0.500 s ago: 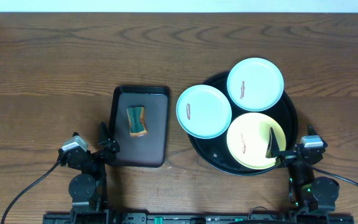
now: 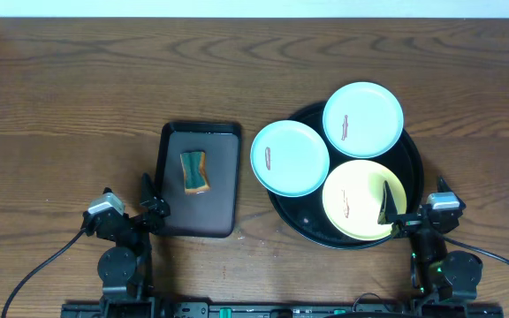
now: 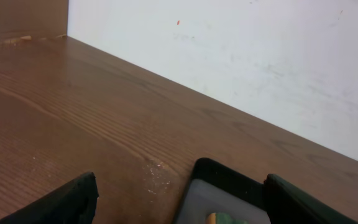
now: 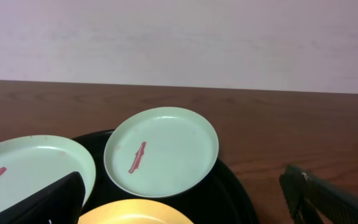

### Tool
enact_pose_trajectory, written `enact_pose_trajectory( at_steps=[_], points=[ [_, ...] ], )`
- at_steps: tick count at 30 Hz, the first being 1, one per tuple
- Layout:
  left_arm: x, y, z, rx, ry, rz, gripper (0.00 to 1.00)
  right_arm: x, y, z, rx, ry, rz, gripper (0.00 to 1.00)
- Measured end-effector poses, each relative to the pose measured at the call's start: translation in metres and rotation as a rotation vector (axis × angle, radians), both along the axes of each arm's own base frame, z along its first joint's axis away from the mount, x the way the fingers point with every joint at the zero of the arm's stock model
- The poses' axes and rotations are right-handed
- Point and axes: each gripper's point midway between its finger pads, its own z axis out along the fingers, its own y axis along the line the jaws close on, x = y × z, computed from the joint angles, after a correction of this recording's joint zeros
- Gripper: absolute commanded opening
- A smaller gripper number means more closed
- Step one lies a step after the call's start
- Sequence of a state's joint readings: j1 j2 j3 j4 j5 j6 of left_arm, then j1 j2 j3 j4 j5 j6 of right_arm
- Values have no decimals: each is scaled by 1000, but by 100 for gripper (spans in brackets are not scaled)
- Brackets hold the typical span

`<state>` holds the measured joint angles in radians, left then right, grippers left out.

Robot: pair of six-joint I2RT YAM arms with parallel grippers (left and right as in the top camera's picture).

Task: Clean dirty plates on tray and stack at the side
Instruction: 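Raise both arms from rest toward the sponge tray and plates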

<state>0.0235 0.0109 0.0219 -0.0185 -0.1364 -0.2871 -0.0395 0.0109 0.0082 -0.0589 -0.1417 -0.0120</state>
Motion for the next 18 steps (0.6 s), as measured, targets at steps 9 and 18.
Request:
enact_pose_trajectory(
  at_steps=[9,18],
  points=[
    [0,0,1,0,-5,0,85,0,0,0,0,0,0,99],
    [4,-18,9,-75,-58,-99,86,-1,9,17,0,-69,56,99]
  ],
)
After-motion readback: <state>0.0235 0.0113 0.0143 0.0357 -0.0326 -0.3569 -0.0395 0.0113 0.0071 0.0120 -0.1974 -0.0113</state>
